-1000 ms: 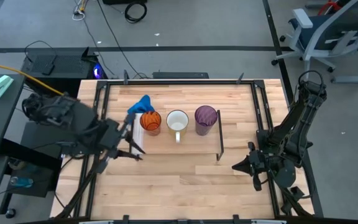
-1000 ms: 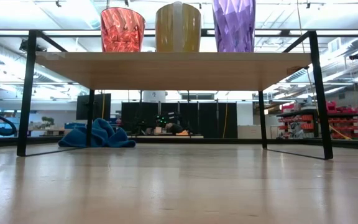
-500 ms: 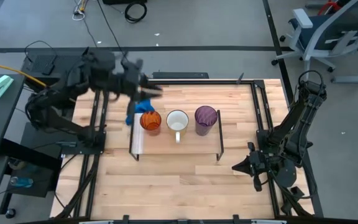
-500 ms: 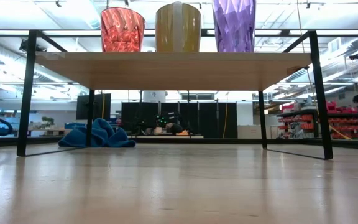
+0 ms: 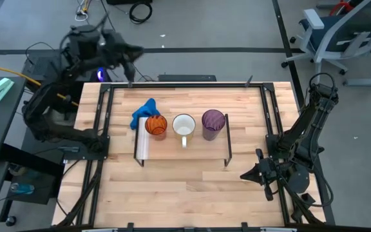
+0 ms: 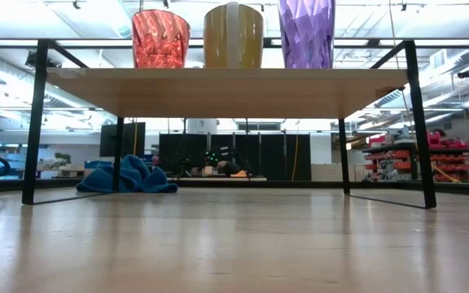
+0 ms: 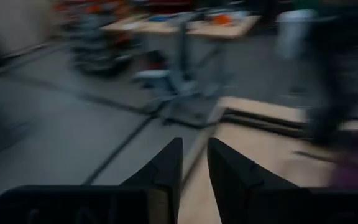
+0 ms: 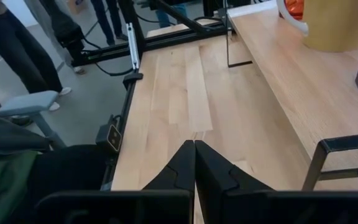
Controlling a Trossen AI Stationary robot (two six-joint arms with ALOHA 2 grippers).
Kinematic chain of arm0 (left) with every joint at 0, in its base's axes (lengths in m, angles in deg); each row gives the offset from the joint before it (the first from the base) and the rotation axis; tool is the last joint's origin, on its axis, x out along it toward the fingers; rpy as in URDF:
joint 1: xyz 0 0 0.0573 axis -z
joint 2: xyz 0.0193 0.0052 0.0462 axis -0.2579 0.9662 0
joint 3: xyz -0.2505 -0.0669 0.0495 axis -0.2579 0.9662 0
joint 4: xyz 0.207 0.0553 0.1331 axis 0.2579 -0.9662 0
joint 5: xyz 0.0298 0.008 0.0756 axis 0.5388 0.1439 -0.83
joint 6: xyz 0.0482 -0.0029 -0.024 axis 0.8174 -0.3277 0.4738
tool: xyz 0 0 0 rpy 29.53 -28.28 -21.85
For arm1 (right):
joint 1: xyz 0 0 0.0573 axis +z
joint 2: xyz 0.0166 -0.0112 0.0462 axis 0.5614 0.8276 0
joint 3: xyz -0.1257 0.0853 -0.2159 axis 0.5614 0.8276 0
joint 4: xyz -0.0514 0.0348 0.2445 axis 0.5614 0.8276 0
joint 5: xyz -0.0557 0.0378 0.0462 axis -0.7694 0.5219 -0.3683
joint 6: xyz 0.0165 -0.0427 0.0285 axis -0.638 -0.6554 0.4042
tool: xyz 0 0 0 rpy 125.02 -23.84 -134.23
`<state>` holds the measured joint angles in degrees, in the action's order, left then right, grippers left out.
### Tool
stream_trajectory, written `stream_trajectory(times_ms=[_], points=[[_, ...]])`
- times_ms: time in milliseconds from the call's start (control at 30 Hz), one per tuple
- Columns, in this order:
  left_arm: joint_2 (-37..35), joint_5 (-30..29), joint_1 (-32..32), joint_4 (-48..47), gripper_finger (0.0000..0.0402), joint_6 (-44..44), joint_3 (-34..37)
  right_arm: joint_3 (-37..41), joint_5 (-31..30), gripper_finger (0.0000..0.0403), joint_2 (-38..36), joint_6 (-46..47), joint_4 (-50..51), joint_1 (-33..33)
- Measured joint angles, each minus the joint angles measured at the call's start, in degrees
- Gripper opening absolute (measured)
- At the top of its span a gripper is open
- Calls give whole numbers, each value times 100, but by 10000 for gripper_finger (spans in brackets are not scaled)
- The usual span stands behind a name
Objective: Stack small to large cups/mugs on shelf
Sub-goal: Return to Home Position
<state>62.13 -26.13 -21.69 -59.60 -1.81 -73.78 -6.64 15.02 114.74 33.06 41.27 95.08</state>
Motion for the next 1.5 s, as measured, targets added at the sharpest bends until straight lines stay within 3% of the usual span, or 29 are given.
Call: stream_trajectory(times_ms=[233,467,1167,1367,1500], points=[[-595,-1129,-1080,-321,89,134,0,0,0,11,0,-5,-11,0],[-1342,-1235,-1909,-420,82,46,0,0,0,11,0,-53,-12,0],[-3722,-1192,-2014,-2176,84,-610,-4,0,-15,11,0,-273,-91,0],[-4562,-1190,-2014,-1884,86,-779,798,2,87,11,-18,-1622,-1191,-153],[-5093,-1190,-2014,-1312,91,-777,1619,2,982,11,-269,-3100,-2291,-457]])
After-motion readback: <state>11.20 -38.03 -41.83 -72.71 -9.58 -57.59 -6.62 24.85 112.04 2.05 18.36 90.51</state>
